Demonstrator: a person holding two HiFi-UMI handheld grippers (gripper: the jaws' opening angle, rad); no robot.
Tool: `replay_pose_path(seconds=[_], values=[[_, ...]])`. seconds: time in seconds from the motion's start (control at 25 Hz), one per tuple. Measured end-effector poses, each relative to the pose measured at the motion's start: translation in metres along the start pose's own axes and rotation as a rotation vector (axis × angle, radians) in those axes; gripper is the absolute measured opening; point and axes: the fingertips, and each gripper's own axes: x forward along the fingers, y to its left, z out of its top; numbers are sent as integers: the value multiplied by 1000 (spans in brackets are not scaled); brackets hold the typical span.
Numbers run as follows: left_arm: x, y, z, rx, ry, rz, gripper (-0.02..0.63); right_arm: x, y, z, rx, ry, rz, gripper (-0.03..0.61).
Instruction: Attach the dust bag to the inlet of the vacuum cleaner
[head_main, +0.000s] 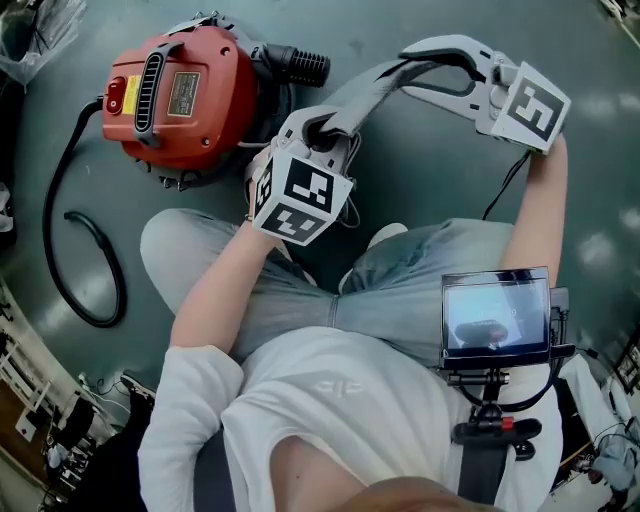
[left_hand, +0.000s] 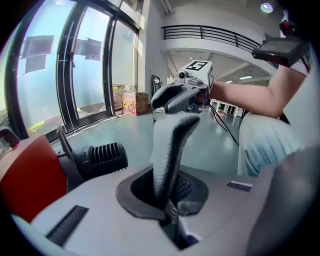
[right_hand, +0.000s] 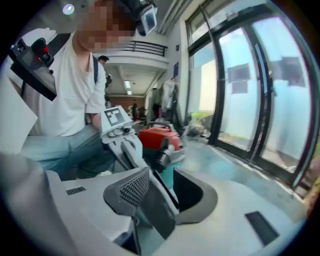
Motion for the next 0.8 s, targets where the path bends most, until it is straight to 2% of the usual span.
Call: replay_pose_path(seconds=[0.08,0.12,0.16,0.2,0.28,0.32,0.44,0.48,0.52,0.56,0.64,0.72,0.8], values=[[-7,5,-1,-45,-8,9,14,-35,-37,-12,-3,49,-175,132],[-10,7,-2,-49,-10,13,14,-47,-48,-27,-37,110,-226,133],[-12,7,-4,-40,-11,16,14,-53,-54,-45,-83,178,-253,181],[-14,7,-5,-21,-9,19,14,-55,-57,-61,-131,247,-261,202],[-15,7,-6,17,-4,31,14,-43,-53,-81,-199,350,-218,227],[-16,6,-6,28,-2,37,14,-31,-47,-85,-214,379,-168,244],[-18,6,-4,83,7,80,14,2,-21,-104,-245,494,15,241],[-20,6,-3,128,15,117,14,7,-19,-110,-279,534,41,184],[-21,6,-2,178,21,159,14,10,-24,-109,-322,547,32,17],[-23,4,0,218,23,193,14,13,-33,-101,-365,530,-6,17],[-25,-5,0,245,21,218,15,22,-53,-75,-435,463,-105,16],[-25,-9,-7,215,26,205,15,41,-64,-58,-483,434,-151,17],[-27,-5,-16,145,24,188,15,62,-67,-56,-512,448,-141,16]])
